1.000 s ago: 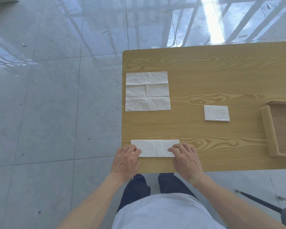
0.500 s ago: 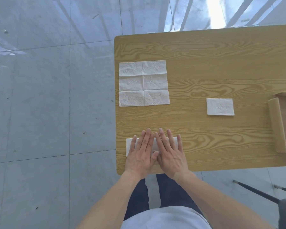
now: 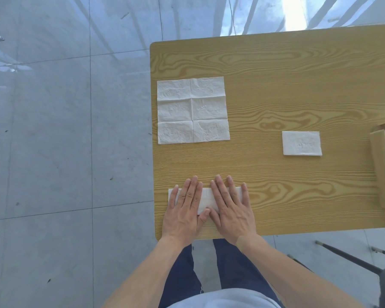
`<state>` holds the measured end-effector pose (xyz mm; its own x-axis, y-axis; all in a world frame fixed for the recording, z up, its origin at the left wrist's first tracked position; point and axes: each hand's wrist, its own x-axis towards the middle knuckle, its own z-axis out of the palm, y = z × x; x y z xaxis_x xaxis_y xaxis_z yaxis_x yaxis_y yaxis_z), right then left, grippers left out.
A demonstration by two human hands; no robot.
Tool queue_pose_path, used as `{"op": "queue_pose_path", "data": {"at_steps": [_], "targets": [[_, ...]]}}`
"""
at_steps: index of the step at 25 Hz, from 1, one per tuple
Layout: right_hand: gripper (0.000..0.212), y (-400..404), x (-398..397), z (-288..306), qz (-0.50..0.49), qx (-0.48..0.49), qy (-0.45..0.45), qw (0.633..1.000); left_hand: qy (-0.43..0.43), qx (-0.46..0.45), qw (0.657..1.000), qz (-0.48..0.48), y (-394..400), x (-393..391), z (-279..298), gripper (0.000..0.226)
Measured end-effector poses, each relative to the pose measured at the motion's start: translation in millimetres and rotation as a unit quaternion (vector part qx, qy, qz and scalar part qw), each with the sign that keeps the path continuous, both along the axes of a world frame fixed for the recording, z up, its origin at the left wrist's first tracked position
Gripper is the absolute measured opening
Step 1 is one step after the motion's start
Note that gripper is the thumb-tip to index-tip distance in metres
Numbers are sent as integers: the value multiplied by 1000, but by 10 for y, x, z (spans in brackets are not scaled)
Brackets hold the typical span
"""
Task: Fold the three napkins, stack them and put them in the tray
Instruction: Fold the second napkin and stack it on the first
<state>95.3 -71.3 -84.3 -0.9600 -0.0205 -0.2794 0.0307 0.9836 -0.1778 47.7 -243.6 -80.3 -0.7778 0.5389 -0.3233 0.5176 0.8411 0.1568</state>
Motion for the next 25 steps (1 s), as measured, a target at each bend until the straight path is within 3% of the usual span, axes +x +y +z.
{"op": "queue_pose_path", "data": {"at_steps": [9,18,22,25], "targets": [[67,173,69,-43,-57,16,6,998,0,17,1000,-1,-316,-77,-3,69],[70,391,171,60,-112,12,-18,993,-12,-17,998,60,-478,-84,184,68],[67,474,326,187,-66,-4,-13,998,2,44,992,119,-344,-209,351,64],[63,542,488,224,-29,21,-59,998,-38,7,993,110,-307,-352,439,61]]}}
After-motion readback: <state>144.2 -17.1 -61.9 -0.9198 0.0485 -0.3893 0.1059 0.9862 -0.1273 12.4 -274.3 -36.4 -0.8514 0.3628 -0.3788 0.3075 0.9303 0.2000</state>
